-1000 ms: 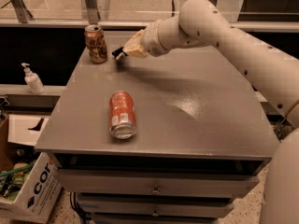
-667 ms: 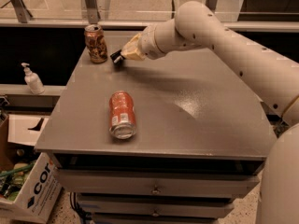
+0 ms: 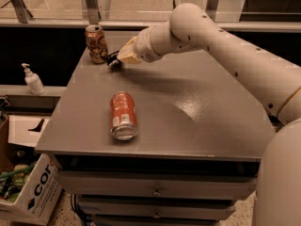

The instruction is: Move rxbar chocolate near orange can

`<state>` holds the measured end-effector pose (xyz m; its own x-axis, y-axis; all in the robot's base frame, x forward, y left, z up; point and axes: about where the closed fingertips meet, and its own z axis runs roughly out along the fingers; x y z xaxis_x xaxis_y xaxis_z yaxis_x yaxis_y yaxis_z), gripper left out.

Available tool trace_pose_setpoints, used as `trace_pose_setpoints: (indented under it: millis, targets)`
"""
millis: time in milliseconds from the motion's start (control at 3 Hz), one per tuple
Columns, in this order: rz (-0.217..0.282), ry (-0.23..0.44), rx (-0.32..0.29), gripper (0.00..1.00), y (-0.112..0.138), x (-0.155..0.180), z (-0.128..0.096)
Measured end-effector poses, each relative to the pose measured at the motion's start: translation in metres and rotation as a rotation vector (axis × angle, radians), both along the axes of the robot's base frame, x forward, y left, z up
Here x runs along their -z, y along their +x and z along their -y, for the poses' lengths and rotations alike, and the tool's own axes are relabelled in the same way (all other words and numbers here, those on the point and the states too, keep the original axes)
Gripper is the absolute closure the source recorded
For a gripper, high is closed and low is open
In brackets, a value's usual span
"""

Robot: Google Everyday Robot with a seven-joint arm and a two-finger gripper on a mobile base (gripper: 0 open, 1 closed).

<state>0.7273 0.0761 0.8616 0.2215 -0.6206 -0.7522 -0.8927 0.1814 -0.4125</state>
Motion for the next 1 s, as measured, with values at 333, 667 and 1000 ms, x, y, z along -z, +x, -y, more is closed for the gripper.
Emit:
trace_pose_setpoints:
  millis: [333, 667, 1000]
  targets:
    - [-0.023, 0.001, -0.005, 0.59, -0.003, 0.001, -0.005]
    - [-0.037, -0.001, -0.013, 0.36, -0.007, -0.001, -0.013]
    - [-0.045, -0.002, -0.020, 0.13, -0.009, -0.004, -0.021]
